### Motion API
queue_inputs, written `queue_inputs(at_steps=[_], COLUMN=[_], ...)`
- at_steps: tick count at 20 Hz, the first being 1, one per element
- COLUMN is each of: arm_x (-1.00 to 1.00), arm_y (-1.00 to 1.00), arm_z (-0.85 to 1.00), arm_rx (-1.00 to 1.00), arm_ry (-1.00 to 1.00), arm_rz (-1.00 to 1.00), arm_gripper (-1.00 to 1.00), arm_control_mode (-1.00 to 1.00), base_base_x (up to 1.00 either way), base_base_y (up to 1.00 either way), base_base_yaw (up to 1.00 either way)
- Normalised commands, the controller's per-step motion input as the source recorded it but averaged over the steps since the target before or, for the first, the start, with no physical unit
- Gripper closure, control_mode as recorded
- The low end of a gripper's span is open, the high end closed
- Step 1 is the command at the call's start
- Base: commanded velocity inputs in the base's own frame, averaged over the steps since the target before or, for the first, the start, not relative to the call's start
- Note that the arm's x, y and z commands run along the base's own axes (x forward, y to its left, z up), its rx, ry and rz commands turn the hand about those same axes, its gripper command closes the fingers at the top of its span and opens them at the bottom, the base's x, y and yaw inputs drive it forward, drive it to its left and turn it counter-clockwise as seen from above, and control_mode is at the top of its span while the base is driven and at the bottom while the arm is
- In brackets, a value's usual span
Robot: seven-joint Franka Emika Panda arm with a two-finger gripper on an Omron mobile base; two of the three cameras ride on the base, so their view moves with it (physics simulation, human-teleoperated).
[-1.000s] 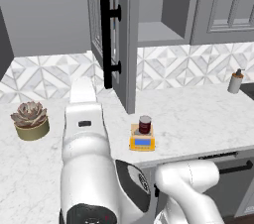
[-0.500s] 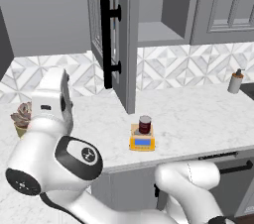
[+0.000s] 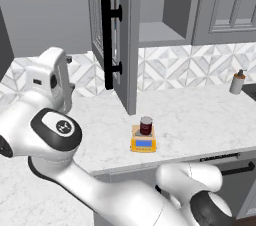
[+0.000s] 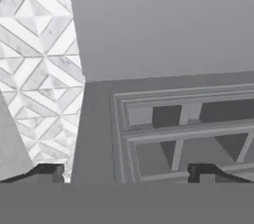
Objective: Pick the canned food and place it on the digital scale for weighing, and close the cabinet.
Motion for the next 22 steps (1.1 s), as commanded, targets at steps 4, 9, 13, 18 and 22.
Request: queue_inputs(at_steps=[4,9,13,18,22], arm_x=[0.21,0.05,0.00,0.00,0.08], arm_y=[-0.35,-0.66,-0.91,-1.00,-1.00], arm_z=[0.14,0.23,0.37,0.36,0.18], arm_rx=[0.05,0.09,0.14,0.17,0.20], arm_ry=[0.00,0.00,-0.02,-0.04,-0.01], arm_rz=[-0.07,-0.06,-0.06,-0.04,0.00], arm_gripper=[-1.00,-1.00,-1.00,-1.00,-1.00], arm_control_mode=[-1.00,-1.00,-1.00,-1.00,-1.00], base_base_x=[0.00,0.00,0.00,0.00,0.00], base_base_y=[0.00,0.00,0.00,0.00,0.00], base_base_yaw=[0.00,0.00,0.00,0.00,0.00])
